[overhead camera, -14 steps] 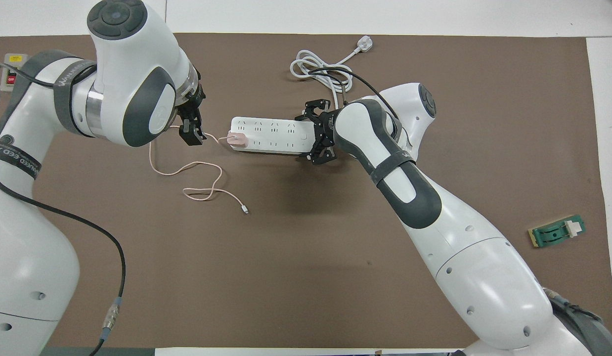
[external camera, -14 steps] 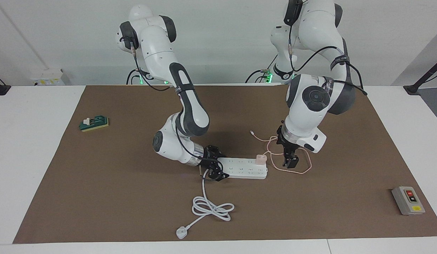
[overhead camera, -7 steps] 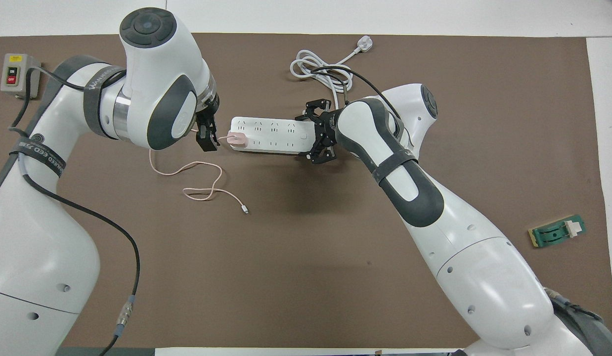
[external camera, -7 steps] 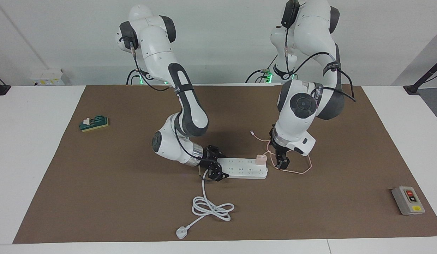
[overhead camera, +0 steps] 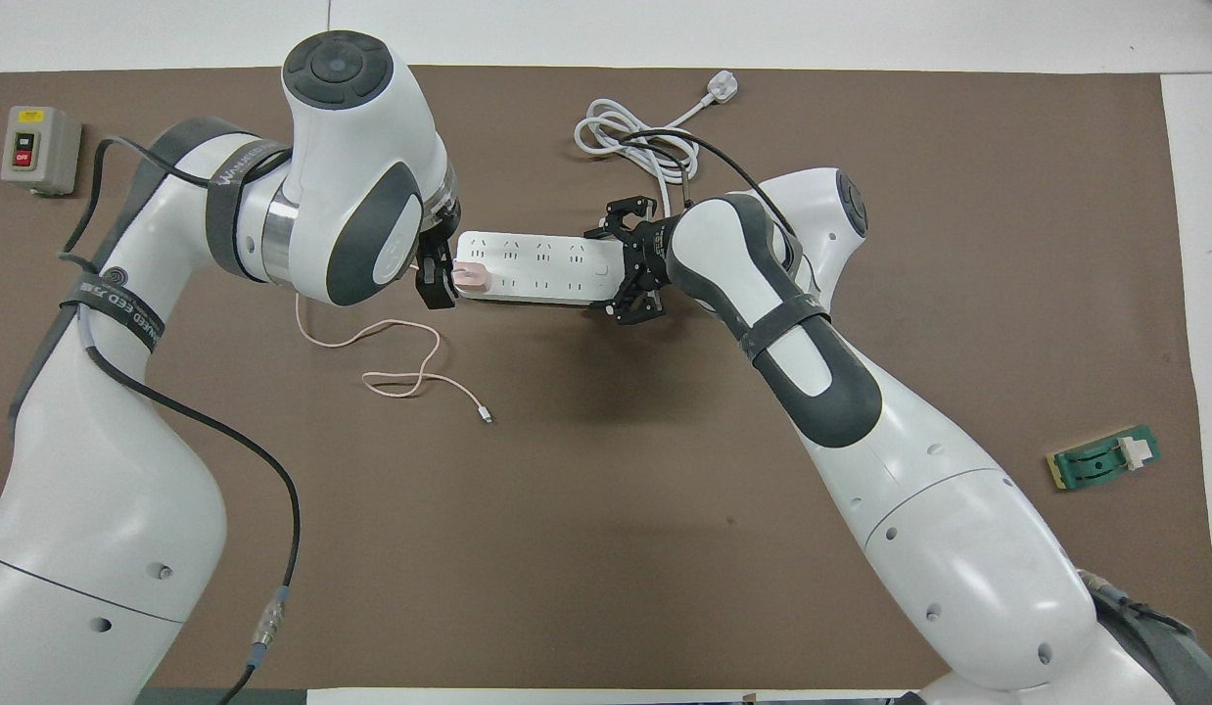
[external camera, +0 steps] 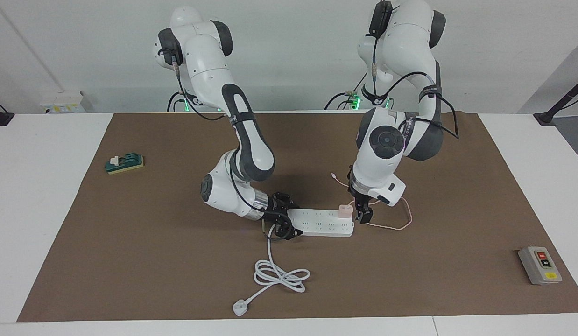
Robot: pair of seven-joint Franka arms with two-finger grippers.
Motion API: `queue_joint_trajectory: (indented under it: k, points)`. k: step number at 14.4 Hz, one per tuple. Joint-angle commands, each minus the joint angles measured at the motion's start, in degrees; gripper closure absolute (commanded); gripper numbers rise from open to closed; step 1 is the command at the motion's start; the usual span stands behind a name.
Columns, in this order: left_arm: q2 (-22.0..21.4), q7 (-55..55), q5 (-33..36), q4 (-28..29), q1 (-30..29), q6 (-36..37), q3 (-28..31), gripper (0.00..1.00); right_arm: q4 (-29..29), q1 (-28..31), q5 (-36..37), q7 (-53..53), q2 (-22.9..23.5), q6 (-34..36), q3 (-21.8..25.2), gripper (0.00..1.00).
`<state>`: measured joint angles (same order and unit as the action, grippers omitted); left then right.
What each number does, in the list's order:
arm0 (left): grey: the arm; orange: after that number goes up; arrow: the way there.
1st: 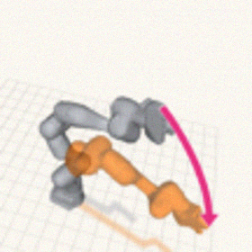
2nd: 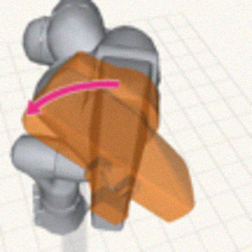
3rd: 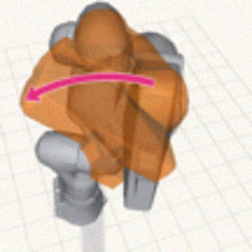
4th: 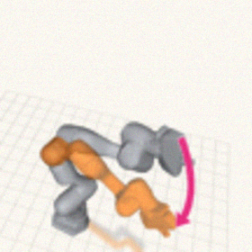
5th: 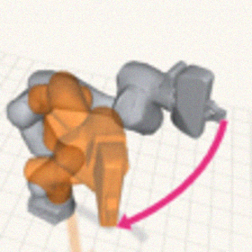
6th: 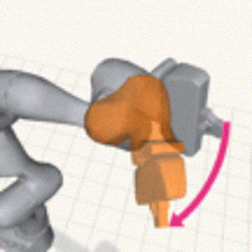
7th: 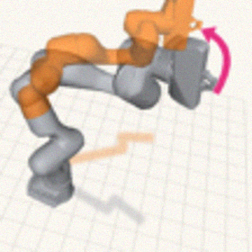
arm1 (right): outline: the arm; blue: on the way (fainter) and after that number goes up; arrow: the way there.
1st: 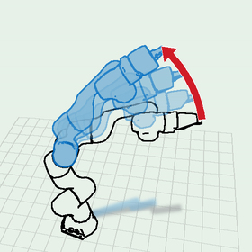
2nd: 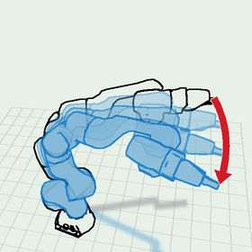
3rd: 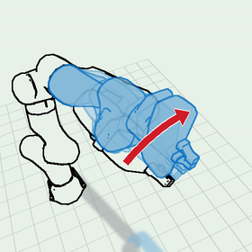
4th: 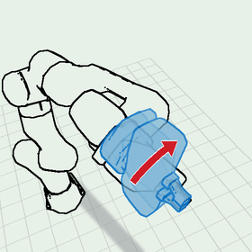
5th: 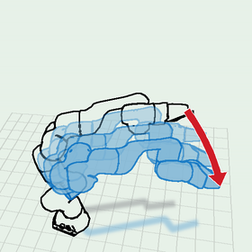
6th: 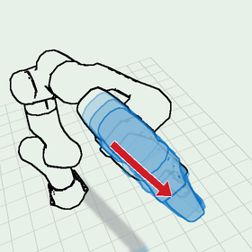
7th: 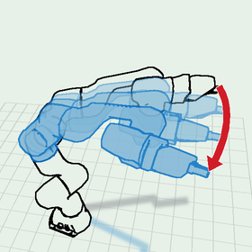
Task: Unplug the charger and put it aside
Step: 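Pull the pink plug out with the left gripper while the right gripper holds the strip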
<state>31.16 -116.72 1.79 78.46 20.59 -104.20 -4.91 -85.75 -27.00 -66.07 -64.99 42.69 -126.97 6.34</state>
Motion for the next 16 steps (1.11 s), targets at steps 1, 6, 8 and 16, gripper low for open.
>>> queue_joint_trajectory:
  k: [1,6,8,16]
  points:
    - [1.5,-1.3,1.1,-1.0,1.3,-0.6,0.7,0.00,0.7,0.2,-1.6,2.8,1.2,-0.7,-0.5,1.00]
    - [1.8,-1.3,1.3,-0.4,1.7,-3.8,0.7,0.00,0.6,0.2,-1.8,2.8,1.2,-0.8,-0.5,1.00]
    - [1.7,-1.3,1.4,0.7,2.3,-4.6,0.7,0.00,0.6,0.2,-1.9,2.8,1.2,-0.8,-0.5,1.00]
    - [-1.4,-1.5,2.4,8.2,3.3,-8.7,0.8,0.00,0.3,0.1,-1.9,2.9,1.2,-0.8,-0.5,1.00]
